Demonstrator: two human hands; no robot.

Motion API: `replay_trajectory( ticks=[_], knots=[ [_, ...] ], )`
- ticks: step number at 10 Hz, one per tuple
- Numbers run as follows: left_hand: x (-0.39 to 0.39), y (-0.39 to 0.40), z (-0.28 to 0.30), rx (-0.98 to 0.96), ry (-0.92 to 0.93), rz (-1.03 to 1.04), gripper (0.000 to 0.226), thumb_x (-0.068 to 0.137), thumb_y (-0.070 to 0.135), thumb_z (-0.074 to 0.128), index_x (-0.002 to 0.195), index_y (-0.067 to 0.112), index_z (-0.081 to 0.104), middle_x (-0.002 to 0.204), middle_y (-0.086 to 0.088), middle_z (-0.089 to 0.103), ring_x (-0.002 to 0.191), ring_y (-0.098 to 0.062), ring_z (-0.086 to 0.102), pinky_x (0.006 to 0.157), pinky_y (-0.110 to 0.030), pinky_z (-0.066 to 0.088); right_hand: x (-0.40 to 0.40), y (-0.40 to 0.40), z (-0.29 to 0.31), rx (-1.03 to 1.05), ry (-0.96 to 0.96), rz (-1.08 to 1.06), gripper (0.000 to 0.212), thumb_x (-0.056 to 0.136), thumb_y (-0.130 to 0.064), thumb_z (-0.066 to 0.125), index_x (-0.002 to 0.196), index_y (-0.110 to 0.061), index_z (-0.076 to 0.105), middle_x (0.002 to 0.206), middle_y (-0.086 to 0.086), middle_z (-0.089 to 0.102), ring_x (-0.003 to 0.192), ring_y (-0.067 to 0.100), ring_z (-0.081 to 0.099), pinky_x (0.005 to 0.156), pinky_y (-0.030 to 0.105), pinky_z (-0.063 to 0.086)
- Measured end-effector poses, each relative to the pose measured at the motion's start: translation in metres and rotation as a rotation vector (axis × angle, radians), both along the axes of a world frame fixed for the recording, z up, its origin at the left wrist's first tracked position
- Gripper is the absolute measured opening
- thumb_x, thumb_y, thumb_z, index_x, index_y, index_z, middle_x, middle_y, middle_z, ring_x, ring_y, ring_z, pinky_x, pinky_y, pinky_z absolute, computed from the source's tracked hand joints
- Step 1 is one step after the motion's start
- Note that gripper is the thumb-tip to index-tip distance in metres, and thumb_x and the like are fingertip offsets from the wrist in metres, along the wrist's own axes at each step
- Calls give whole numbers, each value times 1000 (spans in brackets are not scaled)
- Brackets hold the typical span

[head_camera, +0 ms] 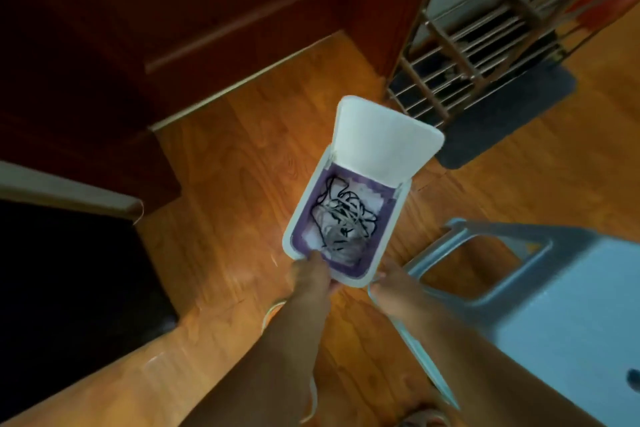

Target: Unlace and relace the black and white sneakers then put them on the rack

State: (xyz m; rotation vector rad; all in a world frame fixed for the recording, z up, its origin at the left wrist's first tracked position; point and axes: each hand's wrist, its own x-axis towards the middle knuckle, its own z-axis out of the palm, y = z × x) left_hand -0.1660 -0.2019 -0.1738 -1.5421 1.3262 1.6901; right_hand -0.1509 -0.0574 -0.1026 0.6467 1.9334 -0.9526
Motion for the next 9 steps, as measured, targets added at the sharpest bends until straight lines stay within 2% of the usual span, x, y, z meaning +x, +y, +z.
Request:
replay_trajectory(
  ticks=[1, 2, 3, 4, 5, 6, 7, 8, 9],
  knots=[
    [4, -25, 5, 10, -28, 124, 21, 104, 23, 52, 112, 6, 62, 95, -9, 69, 79, -24, 69, 52, -32, 57, -4, -32, 5, -20, -19, 22, 38, 98, -15, 55, 134, -26, 52, 114, -2, 63, 91, 16, 60, 81, 35, 59],
    [17, -78, 20, 67, -13, 345, 22, 103, 17, 52, 118, 8, 65, 110, -18, 70, 93, -33, 68, 52, -35, 58, -18, -75, 34, -102, 2, 127, 52, 100, -8, 54, 148, -20, 38, 138, 9, 53, 88, 9, 53, 67, 16, 44],
    [29, -138, 29, 40, 8, 554, 18, 101, 9, 49, 111, 5, 64, 106, -20, 68, 91, -35, 66, 57, -43, 57, -30, -119, 43, -183, 58, 136, 68, 98, -9, 53, 153, -36, 25, 139, 4, 53, 107, 21, 63, 78, 21, 49],
    [44, -202, 28, -22, 13, 677, 23, 102, 8, 47, 120, 5, 61, 96, -17, 68, 85, -33, 65, 66, -43, 56, -39, -165, 33, -186, 81, 213, 75, 92, -15, 56, 155, -40, 23, 149, 4, 50, 123, 29, 59, 100, 40, 52],
    [65, -256, 18, -87, 12, 780, 25, 101, 9, 52, 123, 1, 59, 97, -21, 69, 87, -37, 69, 68, -47, 61, -43, -201, 31, -204, 68, 270, 74, 97, -14, 54, 157, -39, 19, 153, 3, 44, 104, 21, 66, 82, 33, 56],
    [77, -304, 10, -79, 29, 768, 39, 100, 14, 57, 135, -3, 53, 121, -31, 66, 110, -52, 64, 68, -53, 63, -43, -226, 25, -219, 45, 306, 73, 101, -13, 52, 159, -36, 15, 156, 6, 41, 83, 8, 63, 71, 28, 56],
    [77, -331, 12, -15, 60, 772, 35, 102, 18, 58, 129, -4, 56, 118, -25, 68, 108, -39, 68, 60, -42, 64, -46, -243, 26, -196, 41, 333, 73, 101, -13, 52, 159, -35, 14, 157, 8, 40, 83, 12, 64, 74, 33, 58],
    [71, -326, 29, 30, 37, 673, 34, 105, 32, 53, 123, 3, 59, 95, -15, 67, 72, -23, 66, 77, -35, 62, -45, -251, 41, -181, 7, 351, 73, 100, -13, 52, 160, -33, 13, 152, 10, 44, 98, 20, 67, 88, 43, 58],
    [63, -298, 56, 32, -86, 497, 30, 104, 31, 55, 121, 7, 59, 101, -20, 66, 89, -31, 68, 71, -45, 60, -48, -251, 58, -164, 25, 317, 72, 97, -14, 55, 159, -29, 20, 136, 11, 56, 104, 28, 67, 87, 42, 58]
  ],
)
